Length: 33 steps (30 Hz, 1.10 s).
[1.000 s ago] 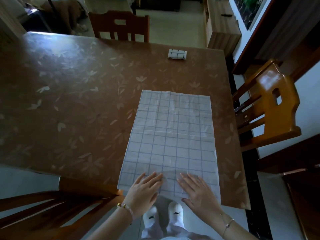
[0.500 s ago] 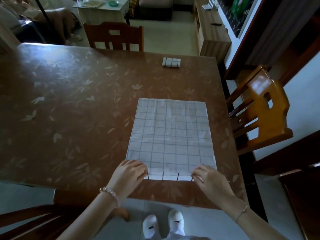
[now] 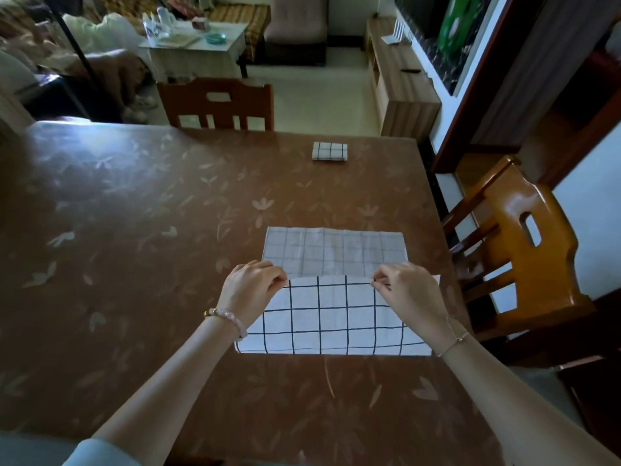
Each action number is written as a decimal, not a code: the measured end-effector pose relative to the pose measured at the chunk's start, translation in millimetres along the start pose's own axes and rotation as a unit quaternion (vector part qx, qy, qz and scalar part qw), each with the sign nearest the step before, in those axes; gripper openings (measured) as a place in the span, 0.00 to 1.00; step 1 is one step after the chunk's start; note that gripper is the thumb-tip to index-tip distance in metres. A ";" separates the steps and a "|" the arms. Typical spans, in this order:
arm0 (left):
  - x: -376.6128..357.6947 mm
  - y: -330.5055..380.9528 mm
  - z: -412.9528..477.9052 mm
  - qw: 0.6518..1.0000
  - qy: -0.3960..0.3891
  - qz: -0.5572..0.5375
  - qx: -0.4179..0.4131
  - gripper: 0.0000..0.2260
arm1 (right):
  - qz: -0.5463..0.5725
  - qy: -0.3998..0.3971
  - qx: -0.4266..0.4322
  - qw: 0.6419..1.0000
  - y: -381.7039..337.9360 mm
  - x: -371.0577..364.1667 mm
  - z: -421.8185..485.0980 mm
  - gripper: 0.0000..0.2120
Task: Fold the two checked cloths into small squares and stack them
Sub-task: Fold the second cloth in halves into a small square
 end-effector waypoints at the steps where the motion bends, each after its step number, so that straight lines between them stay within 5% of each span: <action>1: -2.4 -2.9 11.7 1.000 -0.004 -0.002 0.007 0.01 | 0.001 0.001 -0.010 1.000 4.9 -2.9 11.1 0.06; 14: -81.6 -52.8 154.0 0.995 -0.033 0.056 0.074 0.06 | -0.037 -0.048 -0.052 0.997 76.5 -90.5 140.1 0.06; 33: -136.4 -74.7 176.4 0.992 -0.047 0.091 0.069 0.06 | -0.028 -0.062 -0.123 0.990 99.0 -131.4 160.6 0.07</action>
Point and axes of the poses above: each hand's wrist, its own z-axis towards the middle knuckle, its own x-axis out of the back of the hand, y = z × x, the point moved 3 cm from there along z, towards the middle knuckle, and after that the axes turned 3 degrees about z, right-handed, at the moved point
